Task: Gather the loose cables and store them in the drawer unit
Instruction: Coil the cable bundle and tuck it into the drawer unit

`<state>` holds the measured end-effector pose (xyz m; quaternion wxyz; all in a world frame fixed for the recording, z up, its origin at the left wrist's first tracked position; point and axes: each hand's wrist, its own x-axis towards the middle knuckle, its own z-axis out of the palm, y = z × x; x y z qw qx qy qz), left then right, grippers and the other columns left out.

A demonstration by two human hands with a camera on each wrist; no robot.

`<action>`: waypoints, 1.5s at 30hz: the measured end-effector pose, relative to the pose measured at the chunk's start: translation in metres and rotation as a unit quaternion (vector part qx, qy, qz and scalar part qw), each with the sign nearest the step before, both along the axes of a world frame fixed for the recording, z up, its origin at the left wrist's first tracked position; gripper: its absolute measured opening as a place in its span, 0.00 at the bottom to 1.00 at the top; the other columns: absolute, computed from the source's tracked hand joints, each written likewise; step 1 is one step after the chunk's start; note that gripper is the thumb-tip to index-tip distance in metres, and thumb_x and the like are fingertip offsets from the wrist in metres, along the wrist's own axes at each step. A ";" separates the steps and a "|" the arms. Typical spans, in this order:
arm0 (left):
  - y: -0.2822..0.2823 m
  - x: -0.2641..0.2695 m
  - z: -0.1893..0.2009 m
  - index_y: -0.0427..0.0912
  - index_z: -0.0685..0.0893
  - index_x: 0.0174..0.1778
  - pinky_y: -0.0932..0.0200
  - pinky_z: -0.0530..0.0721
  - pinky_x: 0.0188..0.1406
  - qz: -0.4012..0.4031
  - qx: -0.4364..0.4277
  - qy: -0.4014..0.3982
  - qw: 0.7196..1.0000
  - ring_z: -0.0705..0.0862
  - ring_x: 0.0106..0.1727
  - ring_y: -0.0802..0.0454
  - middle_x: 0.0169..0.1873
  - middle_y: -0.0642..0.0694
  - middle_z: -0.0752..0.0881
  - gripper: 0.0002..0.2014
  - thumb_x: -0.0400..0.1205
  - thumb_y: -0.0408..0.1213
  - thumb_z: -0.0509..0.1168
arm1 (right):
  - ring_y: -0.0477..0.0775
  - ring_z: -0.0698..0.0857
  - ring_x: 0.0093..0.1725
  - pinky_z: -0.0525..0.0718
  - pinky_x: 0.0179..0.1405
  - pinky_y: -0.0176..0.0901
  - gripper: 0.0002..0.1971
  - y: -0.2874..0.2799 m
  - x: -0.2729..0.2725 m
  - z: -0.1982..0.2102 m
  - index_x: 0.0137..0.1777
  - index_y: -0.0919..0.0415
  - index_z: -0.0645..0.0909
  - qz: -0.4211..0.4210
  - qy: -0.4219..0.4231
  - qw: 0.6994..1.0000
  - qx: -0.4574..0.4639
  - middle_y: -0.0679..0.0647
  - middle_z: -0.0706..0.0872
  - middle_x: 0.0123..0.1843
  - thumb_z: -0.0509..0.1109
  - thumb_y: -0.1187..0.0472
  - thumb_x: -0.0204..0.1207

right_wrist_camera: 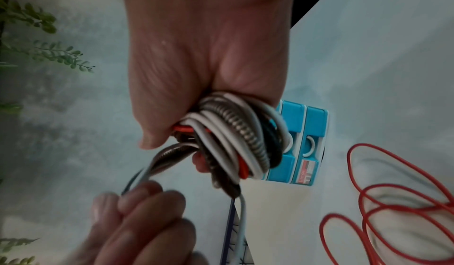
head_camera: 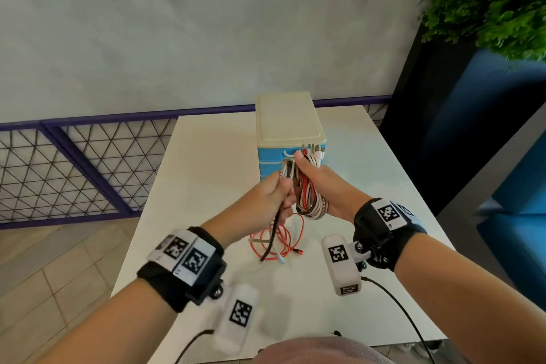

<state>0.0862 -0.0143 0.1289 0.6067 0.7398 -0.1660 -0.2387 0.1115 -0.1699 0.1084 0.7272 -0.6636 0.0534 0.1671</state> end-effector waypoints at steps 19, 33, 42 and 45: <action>-0.030 0.004 -0.002 0.40 0.69 0.73 0.47 0.81 0.54 -0.022 0.371 -0.244 0.896 0.84 0.55 0.40 0.56 0.39 0.84 0.19 0.88 0.43 0.50 | 0.44 0.78 0.19 0.81 0.23 0.37 0.13 0.006 -0.020 0.008 0.39 0.59 0.81 0.001 0.085 0.980 0.180 0.50 0.73 0.21 0.74 0.48 0.71; -0.021 -0.002 0.003 0.38 0.79 0.42 0.54 0.81 0.36 -0.114 0.335 -0.068 0.933 0.81 0.26 0.49 0.31 0.43 0.82 0.20 0.87 0.48 0.50 | 0.53 0.86 0.34 0.86 0.40 0.45 0.08 0.006 -0.008 -0.007 0.38 0.61 0.83 -0.157 -0.006 0.986 0.053 0.56 0.85 0.32 0.74 0.58 0.76; -0.008 -0.006 -0.010 0.44 0.77 0.36 0.68 0.77 0.33 -0.177 0.270 -0.039 0.946 0.79 0.29 0.54 0.26 0.49 0.79 0.18 0.88 0.45 0.51 | 0.58 0.90 0.56 0.82 0.66 0.53 0.11 0.013 -0.008 0.005 0.57 0.66 0.80 -0.144 0.033 0.959 0.242 0.64 0.91 0.54 0.68 0.60 0.81; -0.005 -0.006 -0.013 0.48 0.79 0.32 0.61 0.76 0.40 -0.195 0.254 -0.038 0.946 0.79 0.32 0.54 0.28 0.48 0.82 0.21 0.88 0.49 0.50 | 0.54 0.91 0.40 0.88 0.52 0.47 0.06 0.017 -0.009 0.003 0.49 0.62 0.80 -0.176 0.048 0.940 0.289 0.59 0.90 0.41 0.70 0.60 0.79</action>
